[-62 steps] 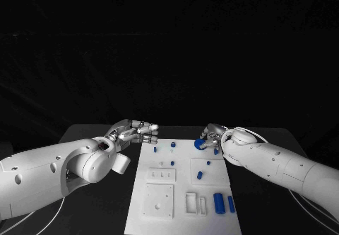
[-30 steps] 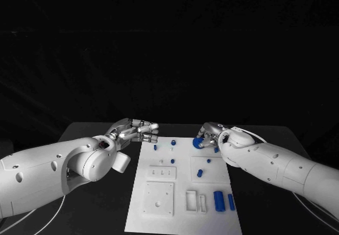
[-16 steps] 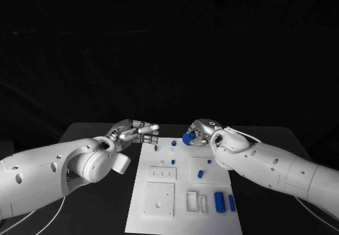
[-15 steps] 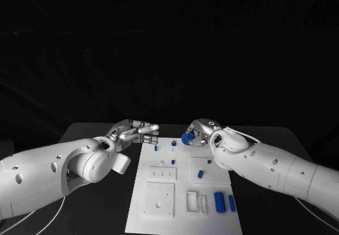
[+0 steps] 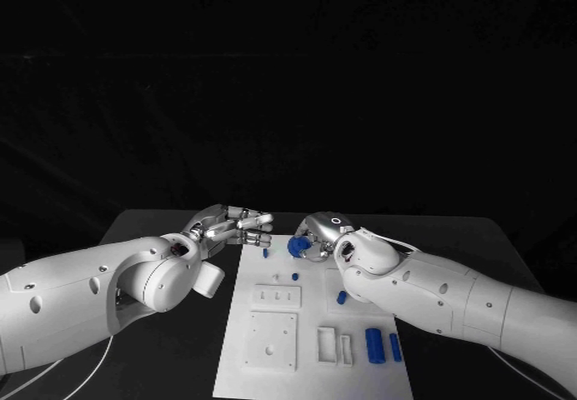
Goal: Assemble the parts on the task board
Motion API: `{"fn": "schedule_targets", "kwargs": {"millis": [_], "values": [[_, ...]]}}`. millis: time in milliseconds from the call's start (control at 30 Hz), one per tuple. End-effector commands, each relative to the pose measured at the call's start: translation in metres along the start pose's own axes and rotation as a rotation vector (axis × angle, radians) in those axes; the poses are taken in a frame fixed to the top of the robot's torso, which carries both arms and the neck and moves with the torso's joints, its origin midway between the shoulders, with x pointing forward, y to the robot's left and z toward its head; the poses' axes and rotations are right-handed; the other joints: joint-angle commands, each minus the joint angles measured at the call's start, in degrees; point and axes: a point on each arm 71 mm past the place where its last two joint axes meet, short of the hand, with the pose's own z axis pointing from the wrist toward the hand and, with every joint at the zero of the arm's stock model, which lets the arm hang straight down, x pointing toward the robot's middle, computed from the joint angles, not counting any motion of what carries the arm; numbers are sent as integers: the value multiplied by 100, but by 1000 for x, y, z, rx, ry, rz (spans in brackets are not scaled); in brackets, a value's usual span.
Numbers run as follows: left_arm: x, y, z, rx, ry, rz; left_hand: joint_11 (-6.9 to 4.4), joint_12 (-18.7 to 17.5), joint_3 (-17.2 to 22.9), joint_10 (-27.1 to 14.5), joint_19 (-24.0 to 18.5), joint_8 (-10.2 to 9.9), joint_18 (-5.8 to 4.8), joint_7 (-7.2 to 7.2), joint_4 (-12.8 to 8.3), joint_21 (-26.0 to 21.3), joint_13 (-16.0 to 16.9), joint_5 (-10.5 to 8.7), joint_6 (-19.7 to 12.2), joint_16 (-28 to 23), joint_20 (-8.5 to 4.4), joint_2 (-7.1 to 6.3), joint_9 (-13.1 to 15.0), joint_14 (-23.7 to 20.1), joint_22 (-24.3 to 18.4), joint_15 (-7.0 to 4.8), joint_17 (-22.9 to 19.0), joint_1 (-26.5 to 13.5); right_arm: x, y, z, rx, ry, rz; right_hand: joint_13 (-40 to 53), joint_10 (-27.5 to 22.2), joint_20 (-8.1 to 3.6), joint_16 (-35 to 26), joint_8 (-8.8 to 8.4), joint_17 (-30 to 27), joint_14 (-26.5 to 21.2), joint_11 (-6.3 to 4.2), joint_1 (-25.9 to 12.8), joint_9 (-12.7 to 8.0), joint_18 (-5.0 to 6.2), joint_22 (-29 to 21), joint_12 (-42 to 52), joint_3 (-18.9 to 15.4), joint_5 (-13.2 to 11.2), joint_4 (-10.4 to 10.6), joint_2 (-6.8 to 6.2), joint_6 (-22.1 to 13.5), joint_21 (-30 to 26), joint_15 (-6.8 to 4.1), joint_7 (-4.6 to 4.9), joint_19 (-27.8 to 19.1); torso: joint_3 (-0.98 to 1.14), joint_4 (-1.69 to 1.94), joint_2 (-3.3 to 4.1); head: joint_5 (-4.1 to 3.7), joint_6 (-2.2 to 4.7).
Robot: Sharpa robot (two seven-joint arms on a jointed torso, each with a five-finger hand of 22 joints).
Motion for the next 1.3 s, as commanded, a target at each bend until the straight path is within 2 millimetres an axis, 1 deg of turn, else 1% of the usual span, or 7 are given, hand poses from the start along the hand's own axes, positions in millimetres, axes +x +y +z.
{"fn": "schedule_targets", "kwargs": {"millis": [33,300,500,633,733,933,1300], "values": [[3,-1,1,7,12,0,-11,24,13,-36,-1,12,-43,-5,14,-18,9,-17,15,-11,8,-15,2,-25,3,16,8,-14,5,5,2,-2,4,-33,-17,32,3,-18,19,-25,11,16,-17,6,36,-18,-24,-24,-85,49,-33,55,-32,-15,49,246,1,17,-1,-7,1],[4,-1,2,6,15,0,-11,24,13,-36,-1,12,-43,-5,14,-18,9,-17,15,-11,8,-15,2,-25,3,16,8,-14,21,16,7,-5,30,-45,-20,33,1,-21,19,-33,13,17,0,6,38,-26,-25,-31,-87,54,-30,54,-43,-17,49,248,-6,38,8,17,-9],[5,-1,3,7,18,0,-11,24,13,-36,-1,12,-43,-5,14,-18,9,-17,15,-11,8,-15,2,-25,3,16,8,-14,28,19,9,3,38,-51,-22,34,0,-21,18,-35,13,17,1,6,39,-30,-26,-34,-82,59,-27,45,-42,-18,52,250,-8,25,7,34,-2],[5,-1,3,7,21,0,-11,24,13,-36,-1,12,-43,-5,14,-18,9,-17,15,-11,8,-15,2,-25,3,16,8,-14,31,18,10,19,48,-62,-8,49,2,-15,17,-33,16,19,-28,5,37,-27,-1,-54,-88,81,-34,35,-23,-15,53,254,-3,16,6,41,-2],[5,-1,3,7,21,0,-11,24,13,-36,-1,12,-43,-5,14,-18,9,-17,15,-11,8,-15,2,-25,3,16,8,-14,32,16,11,30,50,-68,-8,50,2,-17,18,-35,16,19,-31,6,37,-27,-1,-57,-89,84,-35,35,-21,-16,52,254,-6,14,5,40,-2],[5,-1,3,6,22,-1,-11,24,13,-36,-1,12,-43,-5,14,-18,9,-17,15,-11,8,-15,2,-25,3,16,8,-14,35,11,12,50,51,-76,-22,36,2,-25,18,-48,13,20,-25,5,40,-45,-22,-65,-106,104,-37,24,-52,-17,53,250,5,4,6,50,1],[5,-1,4,4,26,-1,-8,24,9,-46,-6,10,-42,0,10,-16,9,-17,-11,-11,11,-5,0,-29,3,17,8,-19,36,9,10,63,31,-66,-59,16,0,-64,16,-94,5,24,-35,3,48,-77,-65,0,-87,140,-71,-40,-78,-19,68,250,11,7,6,40,20]]}}
